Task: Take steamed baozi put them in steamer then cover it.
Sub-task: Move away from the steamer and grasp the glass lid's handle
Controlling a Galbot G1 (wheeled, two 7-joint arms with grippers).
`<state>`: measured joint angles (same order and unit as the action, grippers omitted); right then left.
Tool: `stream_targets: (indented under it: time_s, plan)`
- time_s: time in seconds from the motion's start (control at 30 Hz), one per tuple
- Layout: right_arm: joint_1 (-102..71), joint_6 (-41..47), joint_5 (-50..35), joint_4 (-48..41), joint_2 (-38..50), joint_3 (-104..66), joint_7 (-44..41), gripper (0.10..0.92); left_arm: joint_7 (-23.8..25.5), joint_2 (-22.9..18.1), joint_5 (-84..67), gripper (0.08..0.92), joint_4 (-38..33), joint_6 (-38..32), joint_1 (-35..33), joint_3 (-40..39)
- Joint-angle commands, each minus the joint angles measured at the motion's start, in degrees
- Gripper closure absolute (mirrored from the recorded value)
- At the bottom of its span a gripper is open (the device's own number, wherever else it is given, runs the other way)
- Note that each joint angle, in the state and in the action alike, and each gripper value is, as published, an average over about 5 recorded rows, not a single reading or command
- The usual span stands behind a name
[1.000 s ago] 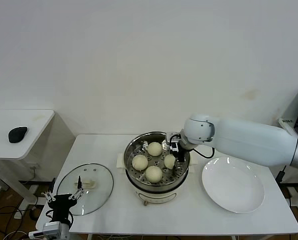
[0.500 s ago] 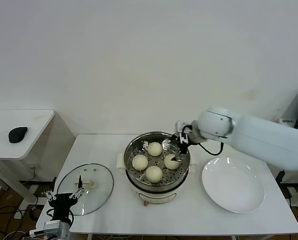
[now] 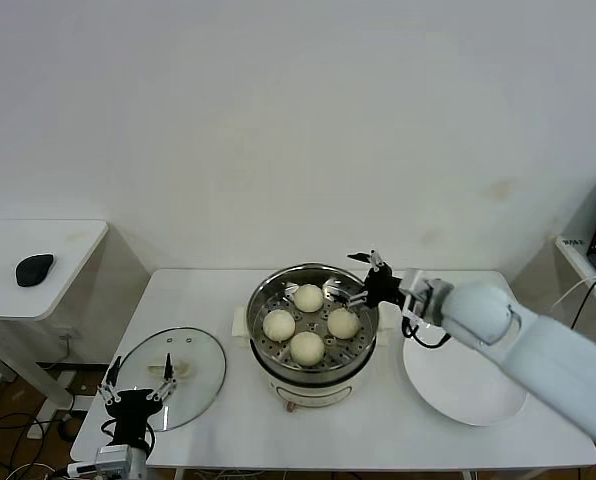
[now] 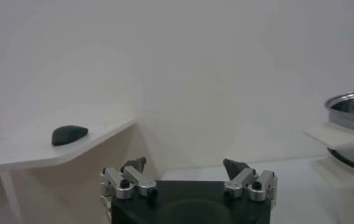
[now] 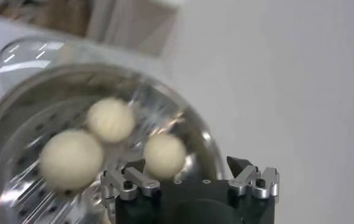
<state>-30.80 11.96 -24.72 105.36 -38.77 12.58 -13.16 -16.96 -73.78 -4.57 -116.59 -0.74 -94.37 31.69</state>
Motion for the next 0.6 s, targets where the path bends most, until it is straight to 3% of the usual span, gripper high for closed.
stream_targets:
  time_s: [0.03,0.3,0.6]
  plan:
    - [-46.4,-19.2,16.3,2.4,-21.8,-51.7,1.2,0.203,-0.1,-0.2,3.4,0.177,0.8,-1.6,-0.4,-0.8]
    - [-54.5,-17.9,16.9,6.4,-36.3,-65.6,-1.1,0.203,0.2,1.1,17.0,0.177,3.5,-1.3,0.7,-0.5]
    - [-60.5,-13.5,14.8,6.9,-38.5,-72.3,1.2,0.203,5.7,7.5,44.5,0.177,7.2,-3.4,-1.5,6.4]
